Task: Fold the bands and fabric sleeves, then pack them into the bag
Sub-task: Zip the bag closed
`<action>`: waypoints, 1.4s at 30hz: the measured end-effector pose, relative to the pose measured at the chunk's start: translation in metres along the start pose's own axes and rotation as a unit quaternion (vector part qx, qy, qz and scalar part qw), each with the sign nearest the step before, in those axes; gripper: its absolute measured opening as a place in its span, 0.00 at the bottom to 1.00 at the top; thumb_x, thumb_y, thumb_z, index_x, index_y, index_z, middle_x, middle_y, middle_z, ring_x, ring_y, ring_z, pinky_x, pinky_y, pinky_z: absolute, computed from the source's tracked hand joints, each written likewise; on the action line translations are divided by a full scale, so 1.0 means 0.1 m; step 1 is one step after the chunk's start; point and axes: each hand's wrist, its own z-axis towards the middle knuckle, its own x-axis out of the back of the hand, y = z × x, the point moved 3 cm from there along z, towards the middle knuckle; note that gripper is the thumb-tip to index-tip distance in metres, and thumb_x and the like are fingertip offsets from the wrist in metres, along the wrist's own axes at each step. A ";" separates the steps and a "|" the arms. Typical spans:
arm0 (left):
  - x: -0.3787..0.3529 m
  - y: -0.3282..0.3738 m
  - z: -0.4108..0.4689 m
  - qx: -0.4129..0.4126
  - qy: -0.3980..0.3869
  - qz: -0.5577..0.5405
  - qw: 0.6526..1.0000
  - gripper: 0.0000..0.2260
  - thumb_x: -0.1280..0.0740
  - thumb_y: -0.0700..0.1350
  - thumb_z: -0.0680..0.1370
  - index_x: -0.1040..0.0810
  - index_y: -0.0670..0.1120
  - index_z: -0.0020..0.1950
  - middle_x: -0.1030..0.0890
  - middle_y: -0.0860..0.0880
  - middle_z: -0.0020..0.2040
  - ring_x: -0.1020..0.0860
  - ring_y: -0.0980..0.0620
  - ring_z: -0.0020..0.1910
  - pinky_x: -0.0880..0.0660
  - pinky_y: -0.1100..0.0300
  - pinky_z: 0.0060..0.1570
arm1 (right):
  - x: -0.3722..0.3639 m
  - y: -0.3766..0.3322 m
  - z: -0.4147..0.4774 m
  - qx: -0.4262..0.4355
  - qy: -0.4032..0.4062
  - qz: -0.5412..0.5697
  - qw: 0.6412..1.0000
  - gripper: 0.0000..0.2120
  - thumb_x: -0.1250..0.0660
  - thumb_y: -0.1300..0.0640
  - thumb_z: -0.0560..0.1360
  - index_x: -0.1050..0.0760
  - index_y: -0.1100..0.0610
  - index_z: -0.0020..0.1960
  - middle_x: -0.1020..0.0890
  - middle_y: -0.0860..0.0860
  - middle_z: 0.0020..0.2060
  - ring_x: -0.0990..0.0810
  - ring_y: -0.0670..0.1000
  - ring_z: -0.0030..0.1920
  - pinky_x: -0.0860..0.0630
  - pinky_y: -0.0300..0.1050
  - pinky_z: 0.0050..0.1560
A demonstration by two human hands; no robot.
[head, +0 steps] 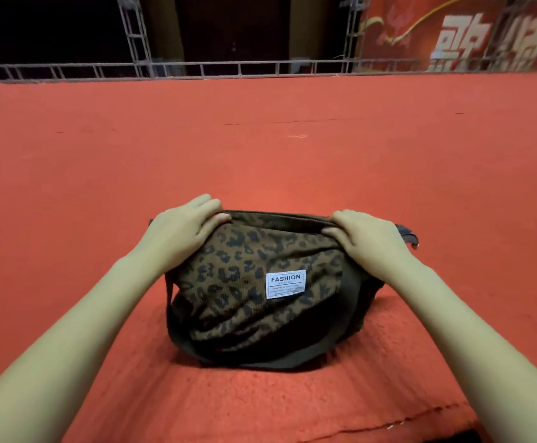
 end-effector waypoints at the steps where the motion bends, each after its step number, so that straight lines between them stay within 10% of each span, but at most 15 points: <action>1: 0.01 0.00 0.05 0.001 -0.011 -0.009 1.000 0.22 0.55 0.65 0.76 0.32 0.49 0.44 0.30 0.54 0.40 0.25 0.47 0.40 0.28 0.51 0.37 | -0.02 0.01 0.05 -0.017 -0.004 0.004 1.000 0.16 0.48 0.43 0.80 0.31 0.55 0.52 0.21 0.53 0.50 0.23 0.58 0.55 0.34 0.49 0.42; 7: -0.02 -0.12 0.12 0.024 -0.105 -0.024 0.994 0.31 0.53 0.78 0.65 0.33 0.51 0.39 0.26 0.52 0.31 0.27 0.53 0.33 0.29 0.54 0.36 | -0.08 -0.01 0.26 -0.002 -0.029 0.074 0.997 0.13 0.47 0.46 0.81 0.38 0.54 0.45 0.20 0.57 0.48 0.24 0.61 0.51 0.38 0.49 0.40; 17: -0.18 -0.13 1.00 -0.052 -0.014 -0.006 0.999 0.20 0.47 0.67 0.75 0.34 0.51 0.40 0.23 0.47 0.36 0.23 0.41 0.39 0.29 0.52 0.35 | -0.07 0.45 0.71 0.002 0.025 0.079 0.997 0.12 0.47 0.46 0.81 0.37 0.54 0.45 0.21 0.58 0.47 0.23 0.62 0.50 0.33 0.52 0.42; 29: -0.56 1.03 4.13 -0.170 0.080 -0.005 0.982 0.14 0.39 0.56 0.79 0.30 0.46 0.44 0.21 0.40 0.44 0.23 0.38 0.45 0.31 0.51 0.40 | 0.97 2.92 1.97 -0.081 0.198 -0.082 0.973 0.14 0.46 0.49 0.81 0.32 0.60 0.52 0.22 0.62 0.49 0.23 0.66 0.50 0.31 0.55 0.43; 39: -2.24 2.12 6.11 -0.189 0.256 0.007 0.948 0.16 0.39 0.55 0.79 0.24 0.42 0.49 0.20 0.42 0.45 0.20 0.40 0.44 0.29 0.51 0.32 | 0.62 5.27 2.51 -0.164 0.322 -0.206 0.909 0.11 0.42 0.58 0.80 0.29 0.63 0.57 0.24 0.62 0.48 0.21 0.65 0.44 0.38 0.51 0.34; 42: -3.56 2.23 5.88 -0.162 0.142 -0.011 0.976 0.23 0.48 0.59 0.77 0.24 0.41 0.47 0.22 0.41 0.41 0.21 0.39 0.40 0.26 0.48 0.32 | -0.49 5.63 2.22 -0.186 0.230 -0.209 0.932 0.08 0.40 0.56 0.77 0.29 0.61 0.52 0.23 0.60 0.42 0.22 0.63 0.41 0.34 0.51 0.33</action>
